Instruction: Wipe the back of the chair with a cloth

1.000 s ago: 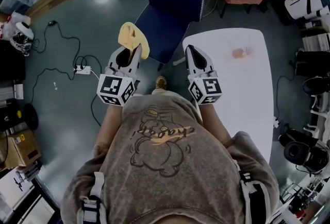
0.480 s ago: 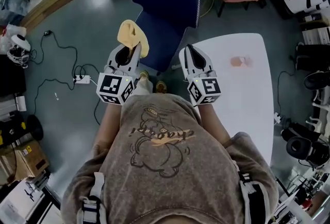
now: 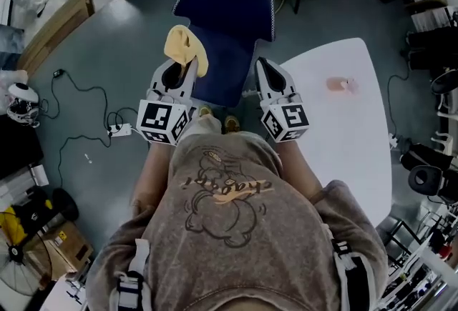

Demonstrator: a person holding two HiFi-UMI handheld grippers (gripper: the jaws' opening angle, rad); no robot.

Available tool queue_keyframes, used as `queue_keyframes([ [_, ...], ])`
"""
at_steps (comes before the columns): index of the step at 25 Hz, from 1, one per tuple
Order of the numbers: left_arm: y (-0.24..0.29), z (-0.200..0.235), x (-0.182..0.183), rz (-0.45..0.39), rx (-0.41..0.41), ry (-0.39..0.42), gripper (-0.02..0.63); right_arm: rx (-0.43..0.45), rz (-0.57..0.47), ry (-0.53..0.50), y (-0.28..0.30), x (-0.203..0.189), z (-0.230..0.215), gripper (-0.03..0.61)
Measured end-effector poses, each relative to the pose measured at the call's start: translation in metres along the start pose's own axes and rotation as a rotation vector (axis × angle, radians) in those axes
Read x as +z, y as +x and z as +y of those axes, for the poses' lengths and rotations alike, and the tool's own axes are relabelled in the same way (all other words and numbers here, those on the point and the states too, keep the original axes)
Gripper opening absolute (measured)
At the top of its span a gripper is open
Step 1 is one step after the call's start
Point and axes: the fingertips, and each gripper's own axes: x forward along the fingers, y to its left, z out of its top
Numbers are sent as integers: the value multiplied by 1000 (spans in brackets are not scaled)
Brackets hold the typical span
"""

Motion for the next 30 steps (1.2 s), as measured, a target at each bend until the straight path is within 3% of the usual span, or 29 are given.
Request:
queue_keyframes([
  [11, 40, 33, -2, 22, -57, 3, 51, -50, 4, 23, 30, -4, -7, 23],
  [30, 131, 72, -60, 67, -53, -21, 51, -77, 19, 26, 90, -36, -64, 23],
])
